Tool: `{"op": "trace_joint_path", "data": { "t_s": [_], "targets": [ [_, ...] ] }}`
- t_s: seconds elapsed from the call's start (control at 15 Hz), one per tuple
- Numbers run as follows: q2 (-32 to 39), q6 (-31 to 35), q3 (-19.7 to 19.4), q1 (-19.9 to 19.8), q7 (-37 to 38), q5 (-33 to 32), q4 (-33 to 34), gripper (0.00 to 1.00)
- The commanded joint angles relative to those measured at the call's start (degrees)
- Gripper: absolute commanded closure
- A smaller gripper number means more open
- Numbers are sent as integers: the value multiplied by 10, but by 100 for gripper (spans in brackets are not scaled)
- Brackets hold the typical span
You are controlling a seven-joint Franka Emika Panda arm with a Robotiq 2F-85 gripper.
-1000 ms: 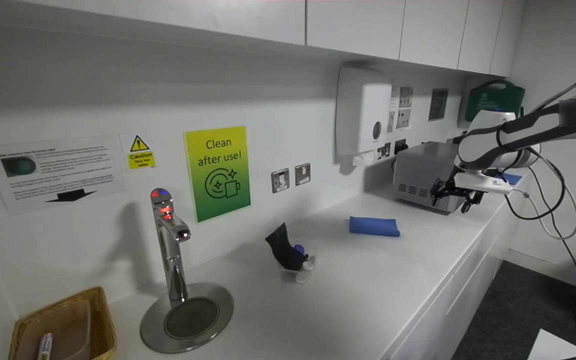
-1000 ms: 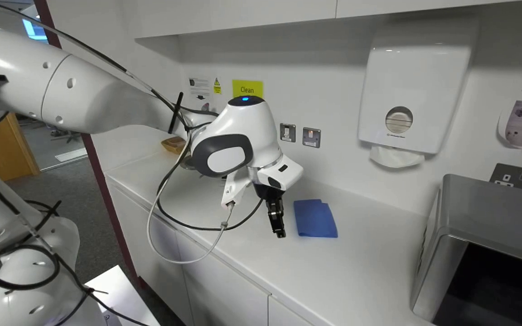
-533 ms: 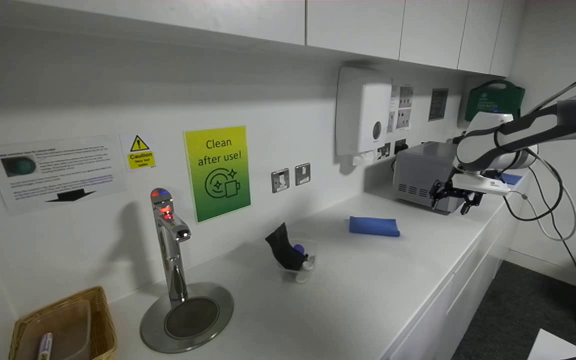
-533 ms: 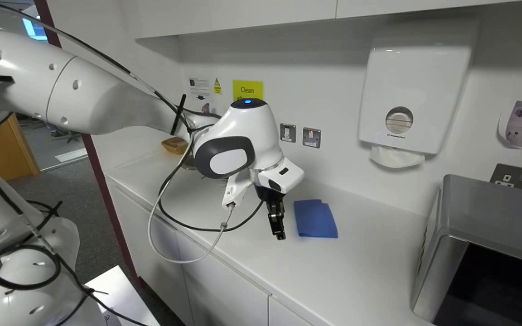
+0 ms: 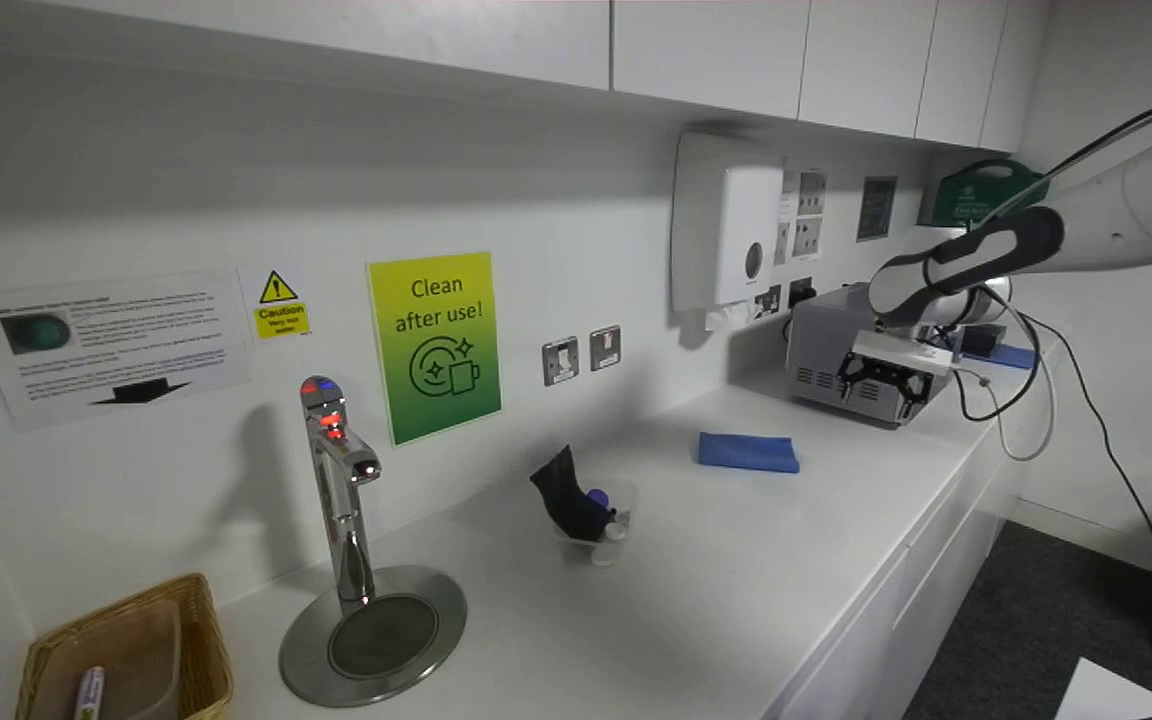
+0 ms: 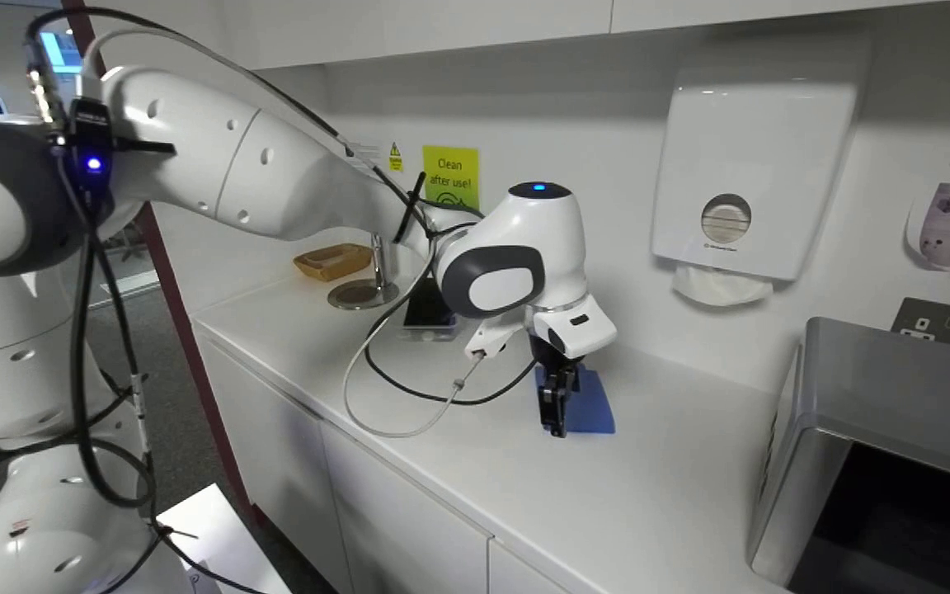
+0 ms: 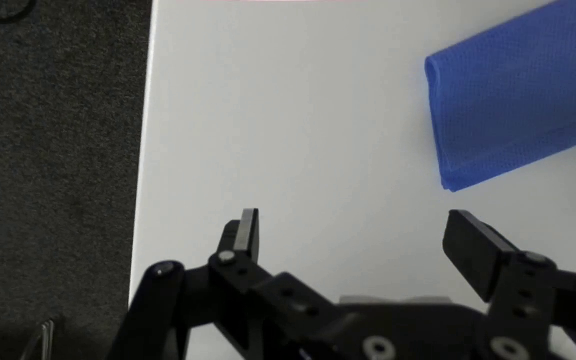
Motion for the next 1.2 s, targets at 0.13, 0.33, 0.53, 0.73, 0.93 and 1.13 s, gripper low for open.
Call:
{"op": "trace_joint_path", "data": {
  "t_s": [0.13,0.33,0.53,0.73,0.93,1.13],
  "targets": [
    [149,-118,-14,26,66,40,207,0],
    [203,-169,-12,37,80,50,285,0],
    [245,-205,-10,46,93,49,347,0],
    [278,-227,-9,53,100,44,393,0],
    [305,-223,-7,60,98,40,417,0],
    [323,-223,-3,69,96,38,429,0]
  ]
}}
